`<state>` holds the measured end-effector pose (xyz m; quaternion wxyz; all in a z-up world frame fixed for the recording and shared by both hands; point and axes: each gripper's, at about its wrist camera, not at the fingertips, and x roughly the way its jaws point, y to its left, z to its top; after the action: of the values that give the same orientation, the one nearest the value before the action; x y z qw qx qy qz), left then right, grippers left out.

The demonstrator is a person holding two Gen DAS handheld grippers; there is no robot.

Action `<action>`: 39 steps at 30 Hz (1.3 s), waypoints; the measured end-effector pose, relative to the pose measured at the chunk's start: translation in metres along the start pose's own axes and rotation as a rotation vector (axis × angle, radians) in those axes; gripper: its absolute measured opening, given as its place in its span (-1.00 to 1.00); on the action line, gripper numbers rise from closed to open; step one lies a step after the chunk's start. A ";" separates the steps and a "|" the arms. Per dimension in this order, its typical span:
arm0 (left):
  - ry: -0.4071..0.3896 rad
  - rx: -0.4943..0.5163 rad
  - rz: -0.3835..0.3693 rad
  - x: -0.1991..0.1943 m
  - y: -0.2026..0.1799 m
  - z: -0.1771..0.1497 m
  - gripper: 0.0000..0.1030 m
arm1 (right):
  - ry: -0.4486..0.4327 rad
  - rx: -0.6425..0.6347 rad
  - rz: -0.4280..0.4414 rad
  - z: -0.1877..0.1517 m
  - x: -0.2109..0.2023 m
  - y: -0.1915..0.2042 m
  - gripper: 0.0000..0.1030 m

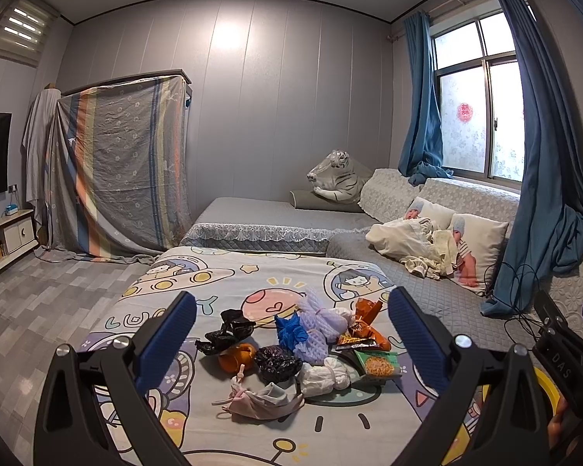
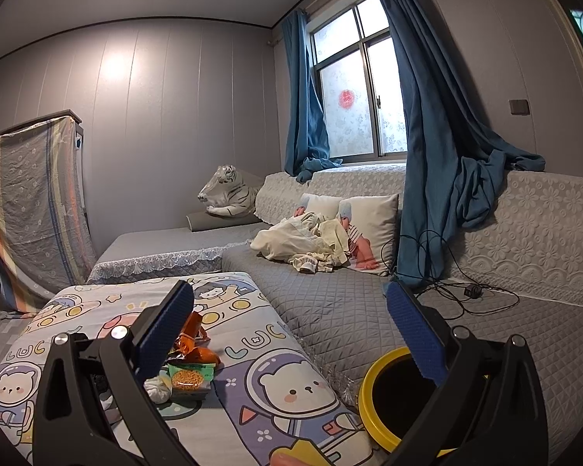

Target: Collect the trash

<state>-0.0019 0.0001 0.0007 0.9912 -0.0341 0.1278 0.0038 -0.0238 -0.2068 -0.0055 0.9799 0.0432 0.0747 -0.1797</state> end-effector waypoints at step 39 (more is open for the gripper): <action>0.013 -0.001 -0.003 0.003 0.000 -0.005 0.85 | 0.009 0.002 0.005 -0.001 0.001 0.000 0.85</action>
<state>-0.0006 0.0003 -0.0051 0.9904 -0.0349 0.1340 0.0024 -0.0232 -0.2072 -0.0065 0.9799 0.0454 0.0790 -0.1773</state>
